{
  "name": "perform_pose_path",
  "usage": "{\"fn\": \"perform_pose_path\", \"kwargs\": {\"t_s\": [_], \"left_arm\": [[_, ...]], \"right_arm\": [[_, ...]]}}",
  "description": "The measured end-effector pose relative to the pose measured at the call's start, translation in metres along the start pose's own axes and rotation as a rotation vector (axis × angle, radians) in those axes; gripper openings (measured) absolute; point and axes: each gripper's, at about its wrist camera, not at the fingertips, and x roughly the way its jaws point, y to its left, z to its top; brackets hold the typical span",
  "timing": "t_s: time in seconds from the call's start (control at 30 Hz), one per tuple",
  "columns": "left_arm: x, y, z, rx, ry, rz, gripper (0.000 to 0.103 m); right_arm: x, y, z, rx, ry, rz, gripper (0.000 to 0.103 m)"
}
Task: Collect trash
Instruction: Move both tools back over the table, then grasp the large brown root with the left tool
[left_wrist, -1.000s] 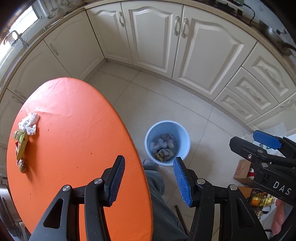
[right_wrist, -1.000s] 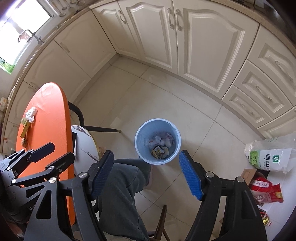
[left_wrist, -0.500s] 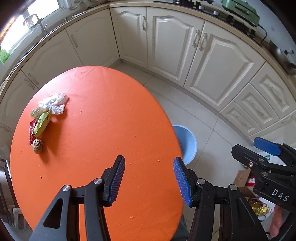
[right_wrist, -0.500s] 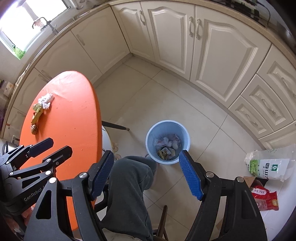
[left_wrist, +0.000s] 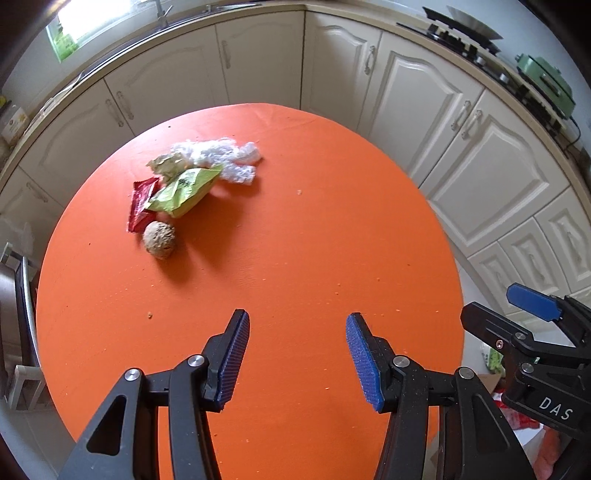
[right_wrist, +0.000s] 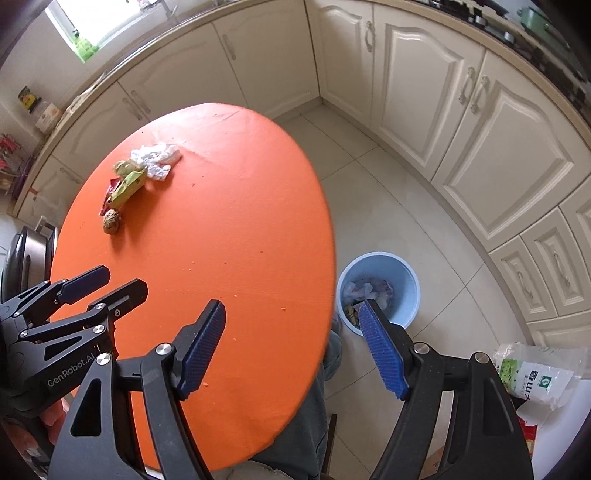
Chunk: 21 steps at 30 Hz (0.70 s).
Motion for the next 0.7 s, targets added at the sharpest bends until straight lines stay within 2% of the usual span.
{"fn": "perform_pose_path", "kwargs": {"t_s": [0.37,0.57,0.7], "left_arm": [[0.001,0.067,0.004,-0.125,0.023,0.014,0.051],[0.017,0.099,0.015,-0.205,0.067,-0.003,0.051],[0.026,0.118,0.026,-0.252,0.064,0.012,0.051]], "right_arm": [[0.023,0.063,0.021,-0.111,0.039,0.016,0.078],[0.041,0.081,0.033,-0.145,0.073,0.021,0.079],[0.054,0.084,0.04,-0.141,0.095,0.023,0.079]]}}
